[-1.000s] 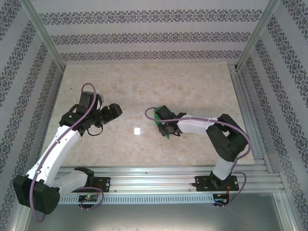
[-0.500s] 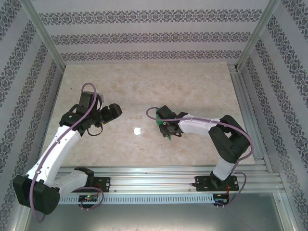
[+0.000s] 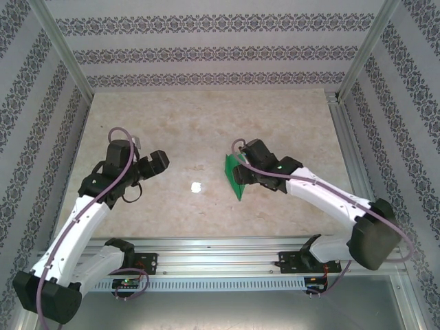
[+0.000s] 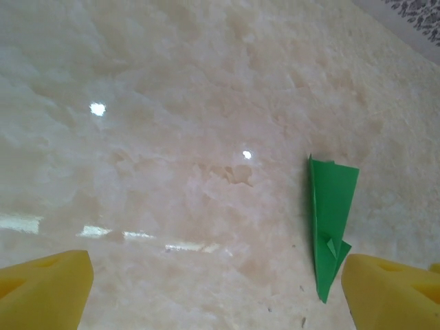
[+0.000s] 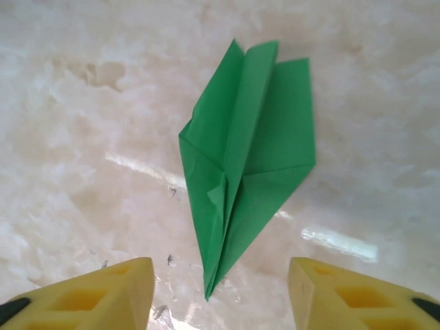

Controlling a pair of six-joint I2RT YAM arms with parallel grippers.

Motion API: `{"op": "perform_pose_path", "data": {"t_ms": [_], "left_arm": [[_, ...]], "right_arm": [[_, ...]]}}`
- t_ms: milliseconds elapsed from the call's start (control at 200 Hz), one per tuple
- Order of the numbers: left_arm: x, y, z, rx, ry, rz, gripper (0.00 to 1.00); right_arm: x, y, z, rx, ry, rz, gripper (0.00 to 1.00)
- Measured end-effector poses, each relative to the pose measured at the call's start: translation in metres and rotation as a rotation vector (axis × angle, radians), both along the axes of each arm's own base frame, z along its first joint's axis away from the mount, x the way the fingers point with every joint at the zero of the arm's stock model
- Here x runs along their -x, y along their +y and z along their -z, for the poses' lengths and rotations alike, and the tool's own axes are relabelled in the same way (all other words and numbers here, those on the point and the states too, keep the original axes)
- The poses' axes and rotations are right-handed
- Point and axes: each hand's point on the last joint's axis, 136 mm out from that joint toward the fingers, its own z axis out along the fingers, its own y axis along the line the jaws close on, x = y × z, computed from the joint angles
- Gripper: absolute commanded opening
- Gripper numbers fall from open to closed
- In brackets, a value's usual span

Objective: Fold a paper plane with a square sheet of paper (fold left side to right side)
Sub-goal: Reset both arms

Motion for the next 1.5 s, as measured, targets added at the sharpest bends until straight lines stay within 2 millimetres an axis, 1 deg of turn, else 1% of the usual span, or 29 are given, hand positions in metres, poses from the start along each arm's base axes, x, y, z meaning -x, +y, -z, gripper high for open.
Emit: {"op": "perform_pose_path", "data": {"t_ms": [20,75,90,105,145,200,240,315,350,410,505,540,595,694,789,849,904,949,999,1134,1184,1249,1294,1354,1389,1434,1499], "left_arm": [[0.001,0.003,-0.001,-0.01,-0.018,-0.011,0.96],[0.003,0.013,-0.003,-0.04,-0.066,-0.044,0.97],[0.003,0.016,-0.003,-0.048,-0.08,-0.056,0.98],[0.003,0.02,-0.004,-0.06,-0.096,-0.068,0.98],[0.003,0.03,-0.005,-0.092,-0.143,-0.106,0.99],[0.004,0.046,-0.004,-0.14,-0.205,-0.171,1.0],[0.006,0.058,0.0,-0.181,-0.246,-0.219,1.0],[0.01,0.079,0.012,-0.258,-0.308,-0.296,1.0],[0.013,0.088,0.019,-0.292,-0.329,-0.328,1.0],[0.017,0.1,0.029,-0.349,-0.358,-0.37,1.0],[0.022,0.114,0.043,-0.435,-0.387,-0.41,1.0],[0.023,0.118,0.046,-0.461,-0.391,-0.422,1.0],[0.025,0.123,0.051,-0.504,-0.391,-0.435,1.0],[0.022,0.128,0.051,-0.556,-0.424,-0.444,1.0],[0.017,0.13,0.057,-0.596,-0.438,-0.442,1.0],[0.011,0.132,0.066,-0.627,-0.426,-0.433,1.0],[0.005,0.135,0.077,-0.655,-0.407,-0.417,1.0],[-0.001,0.136,0.087,-0.668,-0.386,-0.392,1.0],[-0.009,0.137,0.094,-0.676,-0.375,-0.375,1.0],[-0.033,0.134,0.118,-0.66,-0.34,-0.285,1.0],[-0.043,0.13,0.123,-0.65,-0.342,-0.252,1.0],[-0.06,0.121,0.123,-0.633,-0.36,-0.202,1.0],[-0.071,0.115,0.121,-0.62,-0.381,-0.175,1.0],[-0.088,0.108,0.117,-0.607,-0.42,-0.151,1.0],[-0.095,0.106,0.117,-0.603,-0.434,-0.139,1.0],[-0.103,0.102,0.122,-0.597,-0.441,-0.119,1.0],[-0.108,0.098,0.13,-0.592,-0.431,-0.093,1.0]], "right_arm": [[-0.002,-0.006,-0.008,-0.012,-0.02,0.017,0.65],[-0.008,-0.026,-0.028,-0.034,-0.083,0.069,0.75],[-0.009,-0.032,-0.033,-0.041,-0.1,0.091,0.8],[-0.01,-0.039,-0.038,-0.042,-0.12,0.104,0.82],[-0.012,-0.058,-0.048,-0.046,-0.174,0.152,0.96],[-0.013,-0.087,-0.056,-0.048,-0.24,0.233,0.98],[-0.012,-0.109,-0.056,-0.041,-0.281,0.289,0.98],[-0.009,-0.148,-0.047,-0.029,-0.34,0.395,0.98],[-0.008,-0.164,-0.039,-0.021,-0.362,0.444,0.98],[-0.005,-0.194,-0.018,0.001,-0.385,0.534,0.98],[0.003,-0.227,0.017,0.047,-0.373,0.636,0.98],[0.004,-0.236,0.024,0.06,-0.367,0.662,0.98],[-0.001,-0.248,0.025,0.074,-0.392,0.696,0.98],[-0.015,-0.257,0.023,0.078,-0.467,0.708,0.98],[-0.027,-0.259,0.038,0.083,-0.492,0.698,0.98],[-0.034,-0.256,0.051,0.085,-0.477,0.674,0.98],[-0.045,-0.252,0.056,0.073,-0.491,0.651,0.98],[-0.055,-0.25,0.055,0.058,-0.524,0.638,0.98],[-0.066,-0.247,0.054,0.047,-0.561,0.616,0.98],[-0.086,-0.242,0.056,0.033,-0.64,0.564,0.98],[-0.092,-0.24,0.058,0.026,-0.67,0.55,0.98],[-0.093,-0.239,0.064,0.032,-0.662,0.539,0.98],[-0.095,-0.238,0.061,0.035,-0.671,0.538,0.98],[-0.101,-0.239,0.05,0.055,-0.701,0.562,0.98],[-0.104,-0.237,0.044,0.065,-0.723,0.566,0.98],[-0.106,-0.231,0.037,0.075,-0.755,0.558,0.98],[-0.105,-0.224,0.03,0.089,-0.791,0.55,0.98]]}}
